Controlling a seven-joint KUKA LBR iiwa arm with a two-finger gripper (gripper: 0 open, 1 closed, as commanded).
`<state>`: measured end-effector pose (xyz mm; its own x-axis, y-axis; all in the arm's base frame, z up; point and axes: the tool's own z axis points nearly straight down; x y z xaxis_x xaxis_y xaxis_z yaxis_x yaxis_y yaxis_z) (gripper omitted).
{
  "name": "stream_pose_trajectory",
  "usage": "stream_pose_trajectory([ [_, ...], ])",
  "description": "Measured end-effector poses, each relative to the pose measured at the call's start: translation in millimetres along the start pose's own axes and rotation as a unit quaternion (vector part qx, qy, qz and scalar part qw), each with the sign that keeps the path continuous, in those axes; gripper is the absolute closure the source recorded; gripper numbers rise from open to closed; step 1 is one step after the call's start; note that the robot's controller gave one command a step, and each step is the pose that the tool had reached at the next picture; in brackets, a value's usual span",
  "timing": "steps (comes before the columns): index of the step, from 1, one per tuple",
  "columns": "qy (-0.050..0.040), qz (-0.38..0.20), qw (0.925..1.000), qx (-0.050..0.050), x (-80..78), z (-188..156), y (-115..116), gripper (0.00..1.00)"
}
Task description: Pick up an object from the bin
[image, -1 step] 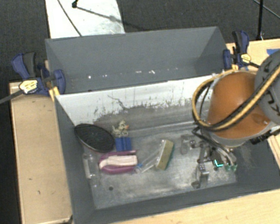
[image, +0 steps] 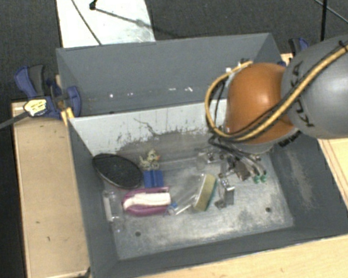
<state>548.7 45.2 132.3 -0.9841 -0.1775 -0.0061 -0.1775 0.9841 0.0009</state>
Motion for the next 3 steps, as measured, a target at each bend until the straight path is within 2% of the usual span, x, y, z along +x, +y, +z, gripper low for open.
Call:
stream_pose_trajectory([
  [1, 0.0040, 0.012, 0.9999, 0.000, 14.3, 65.1, -12.2, 0.00],
  [2, 0.0019, 0.012, 0.9999, 0.000, 13.1, 62.0, -11.6, 1.00],
  [3, -0.0017, 0.006, 1.0000, 0.001, 23.5, -50.2, -7.2, 1.00],
])
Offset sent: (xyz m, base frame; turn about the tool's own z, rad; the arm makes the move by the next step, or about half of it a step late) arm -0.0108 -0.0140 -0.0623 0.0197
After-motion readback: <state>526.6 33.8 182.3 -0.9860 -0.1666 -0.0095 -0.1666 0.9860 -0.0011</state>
